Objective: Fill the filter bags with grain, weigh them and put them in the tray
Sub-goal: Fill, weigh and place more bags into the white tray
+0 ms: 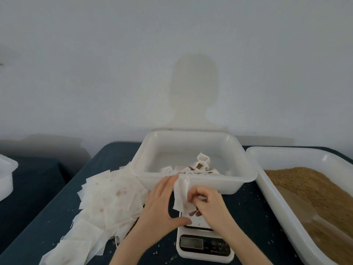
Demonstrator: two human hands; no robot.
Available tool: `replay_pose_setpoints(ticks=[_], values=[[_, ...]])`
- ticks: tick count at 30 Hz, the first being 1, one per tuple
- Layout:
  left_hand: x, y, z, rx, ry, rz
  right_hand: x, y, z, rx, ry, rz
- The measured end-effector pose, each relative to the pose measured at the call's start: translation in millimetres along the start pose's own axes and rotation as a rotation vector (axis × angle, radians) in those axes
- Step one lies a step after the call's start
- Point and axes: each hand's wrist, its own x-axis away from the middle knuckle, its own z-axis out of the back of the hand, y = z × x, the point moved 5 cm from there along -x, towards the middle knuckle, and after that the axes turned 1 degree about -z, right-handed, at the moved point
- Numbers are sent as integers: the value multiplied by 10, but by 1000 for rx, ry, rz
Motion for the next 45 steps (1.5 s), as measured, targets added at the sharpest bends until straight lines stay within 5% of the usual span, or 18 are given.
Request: replay_pose_setpoints(ticks=[4,16,21,32,45], values=[[-137,22,-131,-166,-123,-1,22,-45,102,-40,19,14],[-232,335,-166,-55,-47,-160,30,65,253,-32,-88,-25],[-207,221,-195,-46,-151,-16,65,-24,336,100,-141,74],[-209,289,-161,-231,-113,-118,17,-22,509,545,-54,38],[-298,275,-256,-278,-106,-71,80,8,573,373,-167,41]])
